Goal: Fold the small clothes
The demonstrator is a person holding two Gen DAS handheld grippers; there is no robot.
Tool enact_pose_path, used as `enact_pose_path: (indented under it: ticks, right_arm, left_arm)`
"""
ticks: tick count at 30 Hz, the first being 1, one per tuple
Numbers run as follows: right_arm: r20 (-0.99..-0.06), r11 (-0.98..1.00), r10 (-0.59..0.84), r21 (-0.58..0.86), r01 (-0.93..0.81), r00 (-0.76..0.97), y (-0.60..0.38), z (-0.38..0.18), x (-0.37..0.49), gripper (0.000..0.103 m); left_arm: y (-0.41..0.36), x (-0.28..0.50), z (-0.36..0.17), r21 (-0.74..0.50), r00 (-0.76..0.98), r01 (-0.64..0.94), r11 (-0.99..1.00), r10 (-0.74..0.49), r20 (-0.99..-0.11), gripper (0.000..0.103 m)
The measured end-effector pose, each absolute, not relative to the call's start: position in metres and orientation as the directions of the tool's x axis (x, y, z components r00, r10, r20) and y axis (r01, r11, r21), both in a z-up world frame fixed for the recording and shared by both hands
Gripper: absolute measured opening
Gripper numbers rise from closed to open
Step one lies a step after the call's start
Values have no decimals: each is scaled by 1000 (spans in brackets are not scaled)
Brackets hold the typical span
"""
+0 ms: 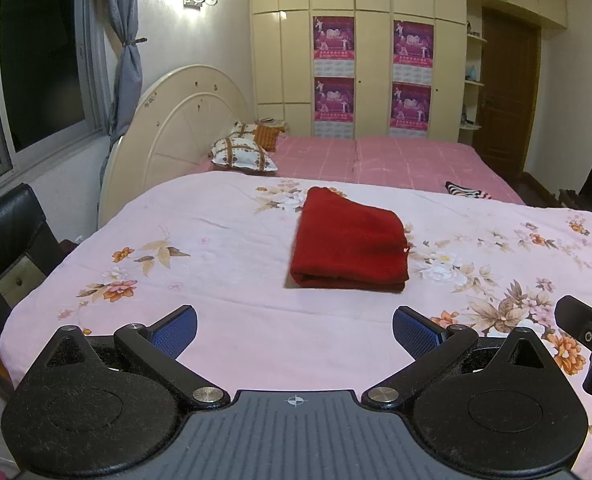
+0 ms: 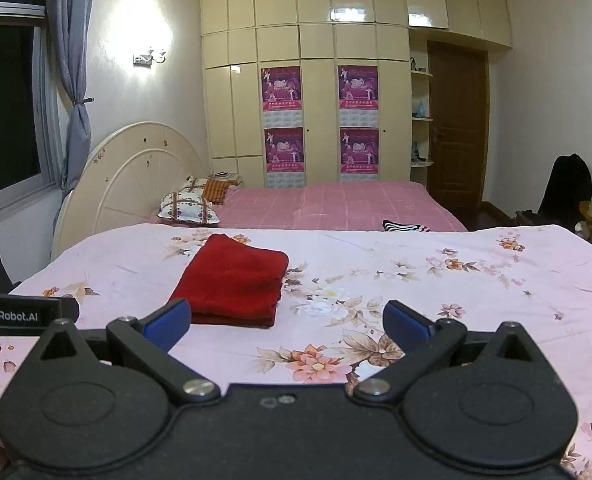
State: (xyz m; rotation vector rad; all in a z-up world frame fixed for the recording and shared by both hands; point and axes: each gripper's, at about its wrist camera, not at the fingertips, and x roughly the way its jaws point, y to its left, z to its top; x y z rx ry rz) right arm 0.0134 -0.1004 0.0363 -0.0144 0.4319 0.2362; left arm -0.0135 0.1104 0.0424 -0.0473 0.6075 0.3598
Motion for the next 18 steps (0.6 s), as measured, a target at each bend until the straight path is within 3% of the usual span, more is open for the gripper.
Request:
enact_pose_path:
  ticks: [18]
  right_arm:
    - [-436, 968, 237, 36, -247, 868, -98, 30, 24, 102]
  left_arm:
    - [109, 1, 32, 44, 760, -297, 954, 264, -594, 103]
